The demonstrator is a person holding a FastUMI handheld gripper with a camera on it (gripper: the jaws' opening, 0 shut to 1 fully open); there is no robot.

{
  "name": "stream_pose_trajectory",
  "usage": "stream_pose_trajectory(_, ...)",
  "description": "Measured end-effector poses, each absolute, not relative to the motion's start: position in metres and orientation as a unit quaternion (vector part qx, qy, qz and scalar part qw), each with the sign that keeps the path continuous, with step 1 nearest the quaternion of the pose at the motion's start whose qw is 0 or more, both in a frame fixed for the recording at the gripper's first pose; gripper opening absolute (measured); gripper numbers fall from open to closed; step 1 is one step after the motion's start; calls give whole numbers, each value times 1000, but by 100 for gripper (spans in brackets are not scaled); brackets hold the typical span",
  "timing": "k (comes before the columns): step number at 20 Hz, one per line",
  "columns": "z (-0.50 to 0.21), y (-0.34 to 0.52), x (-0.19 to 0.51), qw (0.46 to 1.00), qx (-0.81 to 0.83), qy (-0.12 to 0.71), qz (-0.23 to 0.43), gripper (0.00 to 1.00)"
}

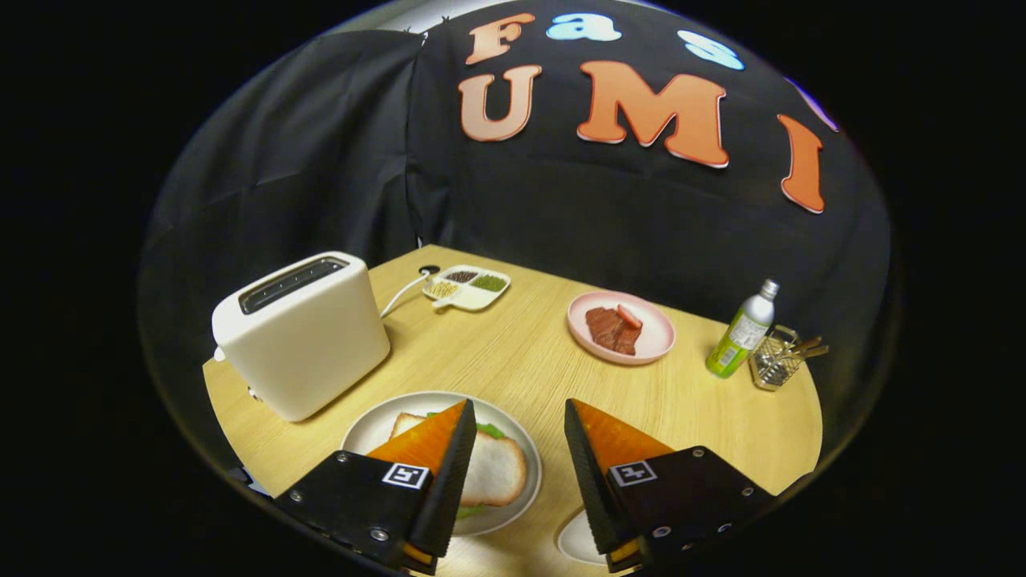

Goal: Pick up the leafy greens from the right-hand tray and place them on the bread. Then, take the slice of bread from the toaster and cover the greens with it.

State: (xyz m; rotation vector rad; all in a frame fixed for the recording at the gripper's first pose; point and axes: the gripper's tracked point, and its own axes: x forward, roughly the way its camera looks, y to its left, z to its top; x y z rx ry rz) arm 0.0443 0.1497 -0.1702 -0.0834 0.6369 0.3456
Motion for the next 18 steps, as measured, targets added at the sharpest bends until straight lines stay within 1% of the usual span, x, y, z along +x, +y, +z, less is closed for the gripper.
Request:
stream_pose_trajectory(4, -109, 123, 49, 967, -57, 212, 128, 71)
stream_pose_trajectory(8, -45, 99, 36, 985, -58, 129, 99, 72)
stream_pose_trajectory(13, 0, 81, 15, 993, -46, 79, 73, 73)
stream_pose_trajectory(18, 18, 72, 5, 997, -44, 19, 55, 83)
